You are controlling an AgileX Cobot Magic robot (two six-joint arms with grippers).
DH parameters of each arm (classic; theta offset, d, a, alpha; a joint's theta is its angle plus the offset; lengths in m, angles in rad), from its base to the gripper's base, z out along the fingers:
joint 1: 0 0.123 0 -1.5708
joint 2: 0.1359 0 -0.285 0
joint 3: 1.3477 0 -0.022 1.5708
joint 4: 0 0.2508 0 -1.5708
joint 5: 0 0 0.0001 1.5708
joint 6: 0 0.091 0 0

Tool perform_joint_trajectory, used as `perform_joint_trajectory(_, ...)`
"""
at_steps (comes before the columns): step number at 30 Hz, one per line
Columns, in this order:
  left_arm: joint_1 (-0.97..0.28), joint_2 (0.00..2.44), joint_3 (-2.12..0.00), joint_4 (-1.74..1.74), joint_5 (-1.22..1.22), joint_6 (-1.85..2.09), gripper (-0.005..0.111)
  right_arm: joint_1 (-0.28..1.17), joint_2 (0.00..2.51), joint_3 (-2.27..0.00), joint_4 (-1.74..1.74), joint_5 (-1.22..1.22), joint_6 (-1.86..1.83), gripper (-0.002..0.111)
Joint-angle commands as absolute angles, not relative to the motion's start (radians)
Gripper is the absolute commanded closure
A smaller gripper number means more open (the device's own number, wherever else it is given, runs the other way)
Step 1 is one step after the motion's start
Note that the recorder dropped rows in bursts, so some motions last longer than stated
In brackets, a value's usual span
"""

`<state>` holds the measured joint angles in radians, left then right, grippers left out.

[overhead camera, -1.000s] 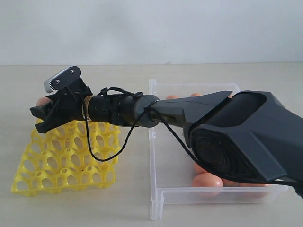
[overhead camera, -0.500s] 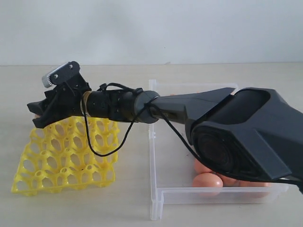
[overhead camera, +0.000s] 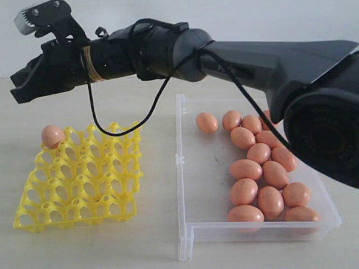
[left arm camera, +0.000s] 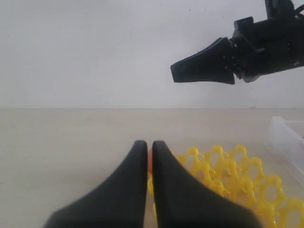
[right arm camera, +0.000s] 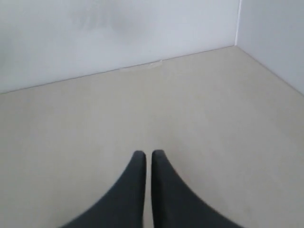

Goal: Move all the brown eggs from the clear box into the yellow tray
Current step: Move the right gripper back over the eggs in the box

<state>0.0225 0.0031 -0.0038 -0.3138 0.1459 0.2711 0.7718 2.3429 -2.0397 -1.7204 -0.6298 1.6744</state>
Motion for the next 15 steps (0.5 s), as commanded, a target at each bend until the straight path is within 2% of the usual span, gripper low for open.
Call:
perform_joint_trajectory(1, 0.025, 0.000, 0.000, -0.319, 0.131, 0.271, 0.103, 0.735, 2.317, -2.019, -1.744, -0.709, 1.800, 0.109)
perform_joint_trajectory(11, 0.025, 0.000, 0.000, -0.319, 0.131, 0.271, 0.103, 0.669, 2.306, -1.840, -1.744, -0.665, 1.801, 0.109)
perform_joint_trajectory(15, 0.025, 0.000, 0.000, -0.319, 0.131, 0.271, 0.103, 0.667, 2.186, -1.725, -1.744, -0.666, 1.722, 0.109)
